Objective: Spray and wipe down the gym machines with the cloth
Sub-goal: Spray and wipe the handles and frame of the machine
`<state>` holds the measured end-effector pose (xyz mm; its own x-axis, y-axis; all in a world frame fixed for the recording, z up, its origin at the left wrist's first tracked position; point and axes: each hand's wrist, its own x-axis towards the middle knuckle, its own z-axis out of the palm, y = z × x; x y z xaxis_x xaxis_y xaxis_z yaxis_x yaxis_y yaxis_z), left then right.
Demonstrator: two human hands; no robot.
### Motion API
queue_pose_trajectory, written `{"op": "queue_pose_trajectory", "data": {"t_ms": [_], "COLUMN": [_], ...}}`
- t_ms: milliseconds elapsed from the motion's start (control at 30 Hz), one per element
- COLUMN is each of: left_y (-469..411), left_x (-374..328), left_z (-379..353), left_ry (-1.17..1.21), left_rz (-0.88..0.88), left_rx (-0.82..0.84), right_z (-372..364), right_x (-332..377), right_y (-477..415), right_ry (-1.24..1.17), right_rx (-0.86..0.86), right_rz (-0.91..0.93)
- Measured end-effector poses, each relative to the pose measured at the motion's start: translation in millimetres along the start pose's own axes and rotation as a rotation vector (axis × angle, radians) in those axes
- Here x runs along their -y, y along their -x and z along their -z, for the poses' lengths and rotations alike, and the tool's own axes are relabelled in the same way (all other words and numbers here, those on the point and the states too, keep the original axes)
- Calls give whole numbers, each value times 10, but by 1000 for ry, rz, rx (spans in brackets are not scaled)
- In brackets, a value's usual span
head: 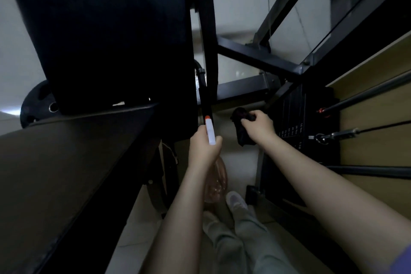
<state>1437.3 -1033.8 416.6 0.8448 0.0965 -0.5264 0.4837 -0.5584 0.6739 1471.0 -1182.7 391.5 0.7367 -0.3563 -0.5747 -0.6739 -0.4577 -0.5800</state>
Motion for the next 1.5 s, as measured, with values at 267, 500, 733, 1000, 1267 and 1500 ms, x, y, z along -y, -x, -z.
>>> {"op": "queue_pose_trajectory", "data": {"t_ms": [267, 500, 733, 1000, 1267, 1500], "left_y": [-155, -586, -1106, -1636, -1968, -1946], "left_x": [-597, -1474, -1937, -1748, -1147, -1070], "left_z": [-50, 143, 662, 1035, 988, 939], "left_ry": [-67, -284, -650, -1148, -1202, -944], "left_rz": [30, -121, -196, -177, -190, -264], "left_rx": [-45, 208, 485, 608, 668, 647], "right_z": [396, 491, 286, 2, -173, -250], "right_x": [135, 197, 306, 412, 273, 101], "right_y": [36, -243, -523, -884, -991, -965], "right_ry": [-51, -147, -296, -511, -574, -609], "right_rx": [-7, 31, 88, 105, 83, 55], "right_rz": [-35, -97, -72, -131, -174, -215]}}
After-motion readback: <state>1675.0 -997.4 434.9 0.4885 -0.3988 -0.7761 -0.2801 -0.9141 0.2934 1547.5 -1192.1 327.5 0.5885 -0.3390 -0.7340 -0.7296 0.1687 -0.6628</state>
